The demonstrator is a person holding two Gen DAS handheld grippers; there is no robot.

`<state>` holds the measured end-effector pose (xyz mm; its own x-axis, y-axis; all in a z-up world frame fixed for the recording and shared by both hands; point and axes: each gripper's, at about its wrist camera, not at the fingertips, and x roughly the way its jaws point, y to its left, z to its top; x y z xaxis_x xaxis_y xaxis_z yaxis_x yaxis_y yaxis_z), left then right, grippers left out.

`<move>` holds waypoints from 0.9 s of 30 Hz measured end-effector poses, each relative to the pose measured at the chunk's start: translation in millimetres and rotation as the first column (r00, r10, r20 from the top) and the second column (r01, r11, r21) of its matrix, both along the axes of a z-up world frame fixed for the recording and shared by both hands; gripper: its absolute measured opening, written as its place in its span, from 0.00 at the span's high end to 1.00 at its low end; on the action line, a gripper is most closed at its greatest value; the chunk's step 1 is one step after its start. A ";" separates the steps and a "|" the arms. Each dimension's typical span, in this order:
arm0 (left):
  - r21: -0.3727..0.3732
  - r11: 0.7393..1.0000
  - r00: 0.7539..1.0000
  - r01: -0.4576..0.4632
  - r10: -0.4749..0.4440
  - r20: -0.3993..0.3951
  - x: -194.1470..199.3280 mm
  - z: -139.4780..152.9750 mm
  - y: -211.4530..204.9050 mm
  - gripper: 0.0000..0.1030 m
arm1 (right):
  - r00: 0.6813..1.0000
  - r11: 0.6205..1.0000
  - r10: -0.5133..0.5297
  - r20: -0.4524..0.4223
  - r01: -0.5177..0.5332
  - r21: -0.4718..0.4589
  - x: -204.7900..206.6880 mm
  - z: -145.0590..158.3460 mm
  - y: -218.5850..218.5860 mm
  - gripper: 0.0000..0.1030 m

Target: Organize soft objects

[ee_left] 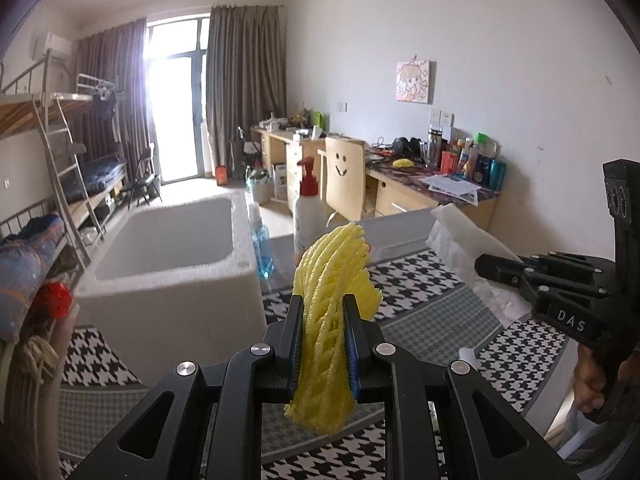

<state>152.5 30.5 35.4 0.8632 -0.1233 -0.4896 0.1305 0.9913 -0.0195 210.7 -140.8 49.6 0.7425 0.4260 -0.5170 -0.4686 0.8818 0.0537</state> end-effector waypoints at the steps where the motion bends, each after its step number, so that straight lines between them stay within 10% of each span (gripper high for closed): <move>1: 0.005 1.000 1.000 0.001 -0.001 0.006 0.9 2.4 0.0 0.81 | 1.000 1.000 0.001 0.003 -0.001 -0.001 1.1 1.9 2.4 0.91; 27: -0.017 0.997 0.990 -0.082 0.083 0.116 25.6 57.8 30.1 0.81 | 0.988 0.997 0.071 0.140 -0.074 0.020 18.0 54.3 39.6 0.91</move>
<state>178.1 60.6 93.2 0.9217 -0.0547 -0.3841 0.0506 0.9985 -0.0208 228.7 -101.1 103.9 0.7729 0.4928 -0.3997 -0.5357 0.8444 0.0054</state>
